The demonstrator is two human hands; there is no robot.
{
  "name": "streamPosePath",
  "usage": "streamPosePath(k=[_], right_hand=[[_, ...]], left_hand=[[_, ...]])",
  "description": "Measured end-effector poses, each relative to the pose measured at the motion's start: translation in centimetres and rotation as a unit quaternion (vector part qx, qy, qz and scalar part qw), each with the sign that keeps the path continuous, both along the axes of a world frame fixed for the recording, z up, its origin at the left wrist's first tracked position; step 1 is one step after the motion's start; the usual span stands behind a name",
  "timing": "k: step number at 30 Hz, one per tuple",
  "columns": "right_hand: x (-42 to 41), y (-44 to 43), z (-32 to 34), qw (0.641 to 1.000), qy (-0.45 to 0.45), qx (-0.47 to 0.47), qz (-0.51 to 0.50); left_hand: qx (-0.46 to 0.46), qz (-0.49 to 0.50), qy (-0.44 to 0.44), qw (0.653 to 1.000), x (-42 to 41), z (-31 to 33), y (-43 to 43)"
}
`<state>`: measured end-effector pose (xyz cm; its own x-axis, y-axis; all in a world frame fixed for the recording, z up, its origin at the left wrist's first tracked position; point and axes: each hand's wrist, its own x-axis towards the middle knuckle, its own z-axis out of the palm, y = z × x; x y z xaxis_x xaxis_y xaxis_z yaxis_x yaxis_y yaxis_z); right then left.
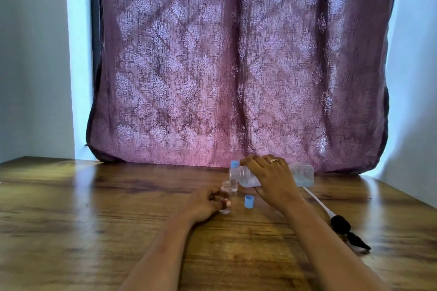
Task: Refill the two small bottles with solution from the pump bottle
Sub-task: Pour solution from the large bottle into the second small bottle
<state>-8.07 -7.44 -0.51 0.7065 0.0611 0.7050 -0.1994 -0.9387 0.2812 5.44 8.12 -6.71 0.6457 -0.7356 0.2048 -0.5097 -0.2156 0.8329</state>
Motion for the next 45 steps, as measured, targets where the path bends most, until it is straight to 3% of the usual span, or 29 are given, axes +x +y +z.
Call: streamPosePath(k=[45], right_hand=[[0.1, 0.2, 0.2, 0.999, 0.039, -0.021, -0.002]], left_hand=[[0.014, -0.003, 0.007, 1.0, -0.6, 0.6, 0.3]])
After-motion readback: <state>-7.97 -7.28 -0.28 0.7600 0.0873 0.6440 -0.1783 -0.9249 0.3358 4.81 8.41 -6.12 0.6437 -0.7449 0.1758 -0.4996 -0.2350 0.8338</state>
